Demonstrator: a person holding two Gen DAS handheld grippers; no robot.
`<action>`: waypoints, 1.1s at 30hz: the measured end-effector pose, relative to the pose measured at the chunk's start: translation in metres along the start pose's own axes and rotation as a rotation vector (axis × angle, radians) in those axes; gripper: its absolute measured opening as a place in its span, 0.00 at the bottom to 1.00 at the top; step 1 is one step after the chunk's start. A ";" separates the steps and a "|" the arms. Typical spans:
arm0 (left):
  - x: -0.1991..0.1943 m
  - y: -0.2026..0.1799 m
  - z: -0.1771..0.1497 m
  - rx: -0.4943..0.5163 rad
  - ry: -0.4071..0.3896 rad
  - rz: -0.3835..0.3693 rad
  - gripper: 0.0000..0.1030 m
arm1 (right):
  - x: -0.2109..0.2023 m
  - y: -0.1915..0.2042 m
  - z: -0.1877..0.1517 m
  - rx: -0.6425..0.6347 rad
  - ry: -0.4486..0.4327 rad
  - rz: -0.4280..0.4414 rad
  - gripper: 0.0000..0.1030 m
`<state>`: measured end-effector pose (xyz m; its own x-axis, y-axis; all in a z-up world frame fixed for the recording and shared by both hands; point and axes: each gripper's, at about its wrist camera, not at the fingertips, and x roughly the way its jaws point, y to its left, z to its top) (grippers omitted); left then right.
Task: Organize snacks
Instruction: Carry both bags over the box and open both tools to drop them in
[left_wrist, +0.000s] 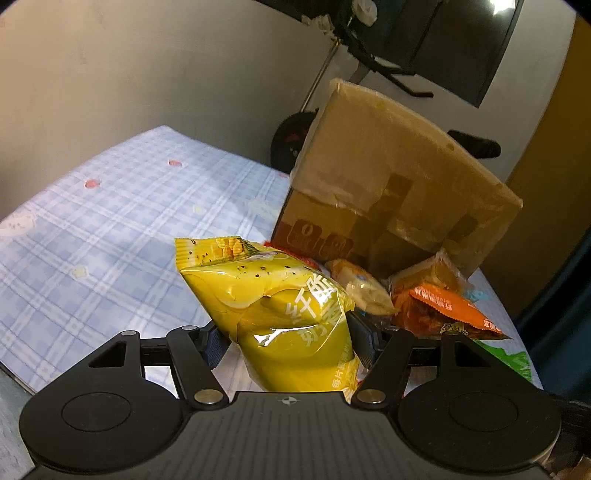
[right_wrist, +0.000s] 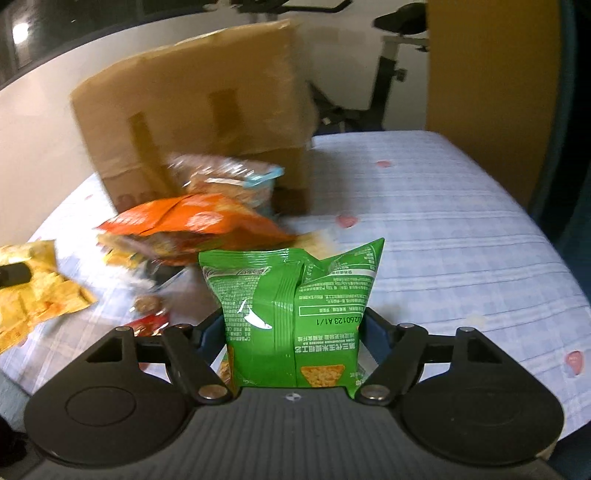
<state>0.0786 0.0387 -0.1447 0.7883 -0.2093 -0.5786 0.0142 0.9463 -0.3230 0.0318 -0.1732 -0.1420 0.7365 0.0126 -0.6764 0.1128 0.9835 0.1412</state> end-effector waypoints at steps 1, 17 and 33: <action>-0.002 0.000 0.002 0.000 -0.009 -0.001 0.67 | -0.002 -0.003 0.001 0.003 -0.010 -0.011 0.74; -0.060 -0.008 0.064 0.074 -0.208 -0.033 0.67 | -0.058 -0.038 0.070 0.061 -0.298 -0.048 0.74; -0.066 -0.075 0.120 0.292 -0.397 -0.141 0.67 | -0.064 0.013 0.154 -0.100 -0.580 0.111 0.74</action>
<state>0.0994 0.0109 0.0081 0.9383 -0.2842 -0.1971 0.2641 0.9567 -0.1220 0.0882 -0.1893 0.0143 0.9874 0.0433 -0.1520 -0.0281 0.9945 0.1010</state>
